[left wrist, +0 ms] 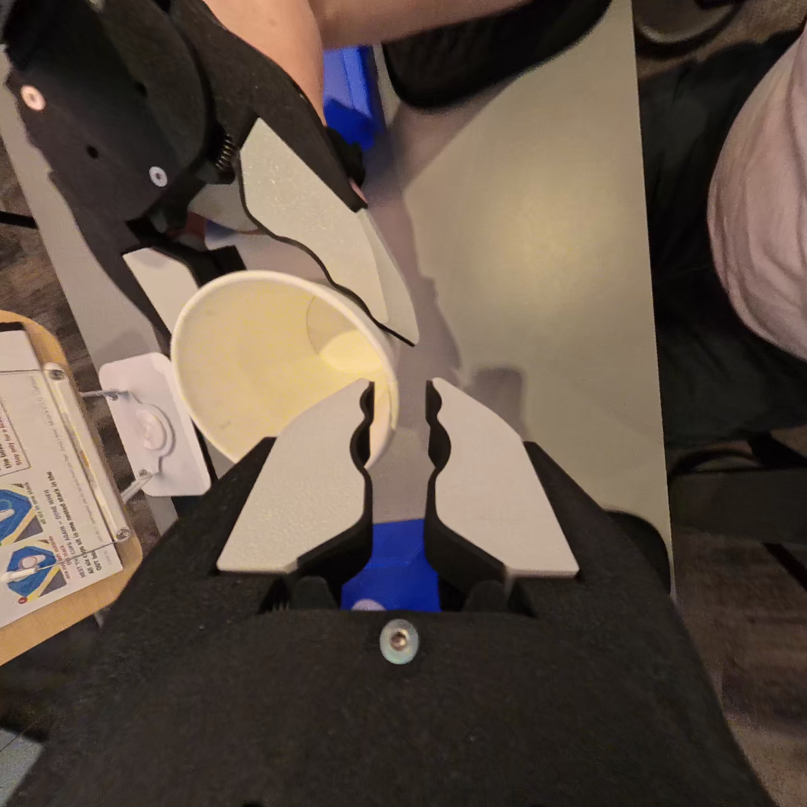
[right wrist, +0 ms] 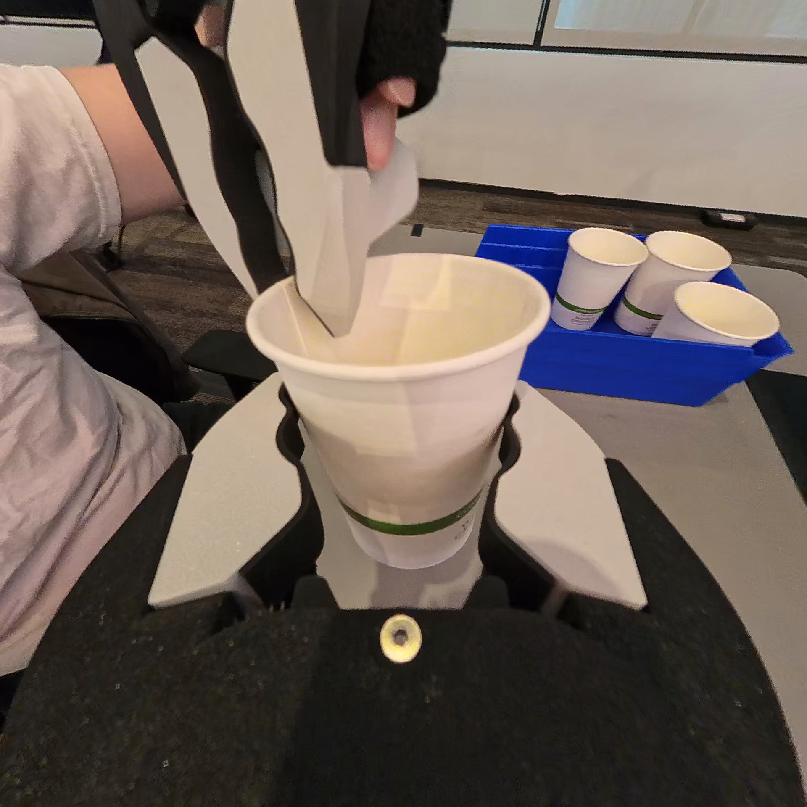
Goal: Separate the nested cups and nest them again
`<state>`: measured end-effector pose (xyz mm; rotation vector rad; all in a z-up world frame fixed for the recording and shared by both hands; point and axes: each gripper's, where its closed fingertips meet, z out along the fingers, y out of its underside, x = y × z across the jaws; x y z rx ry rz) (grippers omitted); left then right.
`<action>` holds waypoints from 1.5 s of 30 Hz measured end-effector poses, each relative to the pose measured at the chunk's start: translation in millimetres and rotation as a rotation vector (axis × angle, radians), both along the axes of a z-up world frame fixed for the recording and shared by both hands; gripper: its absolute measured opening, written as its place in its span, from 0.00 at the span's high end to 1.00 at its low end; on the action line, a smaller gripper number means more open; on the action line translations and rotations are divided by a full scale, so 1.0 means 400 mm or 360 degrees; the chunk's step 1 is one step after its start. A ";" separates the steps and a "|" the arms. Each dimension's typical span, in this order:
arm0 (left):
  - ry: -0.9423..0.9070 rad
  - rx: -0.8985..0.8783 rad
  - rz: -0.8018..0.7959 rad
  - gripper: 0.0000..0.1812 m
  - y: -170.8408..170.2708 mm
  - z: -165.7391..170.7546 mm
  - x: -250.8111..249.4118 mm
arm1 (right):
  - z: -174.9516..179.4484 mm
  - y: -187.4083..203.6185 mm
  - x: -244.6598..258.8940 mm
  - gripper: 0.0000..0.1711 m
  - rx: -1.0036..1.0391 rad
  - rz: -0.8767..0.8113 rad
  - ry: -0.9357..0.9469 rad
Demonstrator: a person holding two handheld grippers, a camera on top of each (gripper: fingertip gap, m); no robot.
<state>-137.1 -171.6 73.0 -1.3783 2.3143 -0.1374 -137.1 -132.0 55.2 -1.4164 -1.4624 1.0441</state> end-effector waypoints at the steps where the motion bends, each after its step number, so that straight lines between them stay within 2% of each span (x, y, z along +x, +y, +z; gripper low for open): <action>1: -0.0073 0.0017 0.0016 0.86 0.004 0.020 0.008 | 0.008 0.007 0.019 0.48 0.0015 -0.0030 -0.0005; 4: -0.0304 0.0109 0.0076 0.79 0.025 0.091 0.020 | 0.060 0.053 0.137 0.48 0.0161 -0.0246 0.0017; 7: -0.0412 0.0092 0.0114 0.80 0.024 0.127 0.003 | 0.111 0.194 0.378 0.48 0.0313 -0.0892 0.0115; 9: -0.0427 0.0098 0.0125 0.80 0.024 0.128 -0.010 | 0.134 0.279 0.567 0.48 0.0285 -0.1348 0.0355; 11: -0.0399 0.0115 0.0136 0.80 0.026 0.115 -0.022 | 0.118 0.310 0.681 0.48 0.0190 -0.1494 0.0590; 14: -0.0350 0.0129 0.0129 0.80 0.023 0.093 -0.028 | 0.050 0.355 0.771 0.48 0.0138 -0.1687 0.0610; 19: -0.0308 0.0124 0.0104 0.80 0.016 0.078 -0.018 | -0.050 0.395 0.788 0.48 0.0020 -0.1725 0.0488; 24: -0.0292 0.0122 0.0090 0.81 0.016 0.075 -0.007 | -0.146 0.403 0.782 0.47 -0.0065 -0.1729 0.0106; 34: -0.0236 0.0113 0.0092 0.81 0.018 0.056 -0.007 | -0.216 0.346 0.828 0.45 -0.0263 -0.1836 -0.0447; 40: -0.0263 0.0173 0.0154 0.81 0.057 0.079 -0.029 | -0.181 0.260 0.871 0.43 -0.0242 -0.1915 -0.0758; 42: -0.0274 0.0270 0.0291 0.82 0.128 0.094 -0.068 | -0.123 0.233 0.871 0.44 -0.0125 -0.1947 -0.0736; 45: -0.0136 0.0447 0.0665 0.82 0.292 0.073 -0.204 | 0.016 0.198 0.827 0.45 0.0147 -0.1918 -0.0460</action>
